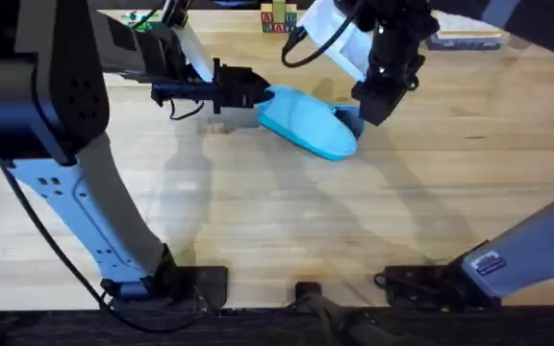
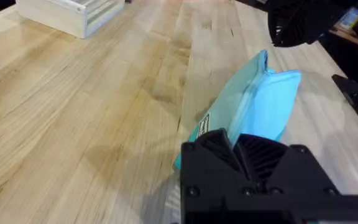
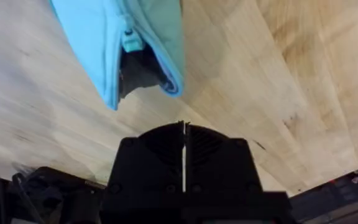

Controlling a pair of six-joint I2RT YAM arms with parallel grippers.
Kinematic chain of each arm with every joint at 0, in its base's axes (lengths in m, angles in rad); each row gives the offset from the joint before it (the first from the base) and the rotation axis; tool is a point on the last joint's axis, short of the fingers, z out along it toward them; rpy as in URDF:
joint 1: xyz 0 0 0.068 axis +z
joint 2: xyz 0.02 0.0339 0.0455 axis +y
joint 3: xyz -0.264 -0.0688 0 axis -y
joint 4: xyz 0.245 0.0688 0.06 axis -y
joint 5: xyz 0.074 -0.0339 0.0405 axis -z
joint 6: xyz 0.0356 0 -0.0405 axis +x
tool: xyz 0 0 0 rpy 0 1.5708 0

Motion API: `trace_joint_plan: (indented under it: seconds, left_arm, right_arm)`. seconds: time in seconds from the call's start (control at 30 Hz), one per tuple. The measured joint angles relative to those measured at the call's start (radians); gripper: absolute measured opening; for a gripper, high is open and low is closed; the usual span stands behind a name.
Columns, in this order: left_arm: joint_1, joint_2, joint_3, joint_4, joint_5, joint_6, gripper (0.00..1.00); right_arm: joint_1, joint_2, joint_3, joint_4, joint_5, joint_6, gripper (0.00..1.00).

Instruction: Unzip the bag, pick up the pens from the table one at a time and place them inside, then zip the bag closed.

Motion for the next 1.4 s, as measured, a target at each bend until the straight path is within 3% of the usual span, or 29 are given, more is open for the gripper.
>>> trace_joint_plan:
  seconds: [0.57, 0.97, 1.13, 1.23, 1.4]
  left_arm:
    - [0.000, 0.000, 0.000, 0.000, 0.000, 0.000, 0.042]
    - [0.000, 0.000, 0.000, 0.000, 0.000, 0.000, 0.042]
    - [0.000, 0.000, 0.000, 0.000, 0.000, 0.000, 0.042]
    - [0.000, 0.000, 0.000, 0.000, 0.000, 0.000, 0.042]
    - [0.000, 0.000, 0.000, 0.000, 0.000, 0.000, 0.042]
  right_arm:
    - [-0.002, -0.037, 0.014, -0.094, 0.000, 0.100, 0.030]
    - [-0.006, -0.196, 0.015, -0.106, -0.015, 0.119, 0.033]
    - [-0.053, -0.261, 0.007, -0.092, -0.058, 0.123, 0.032]
    - [-0.120, -0.368, -0.047, -0.051, -0.107, 0.126, 0.033]
    - [-0.142, -0.486, -0.128, -0.006, -0.141, 0.126, 0.032]
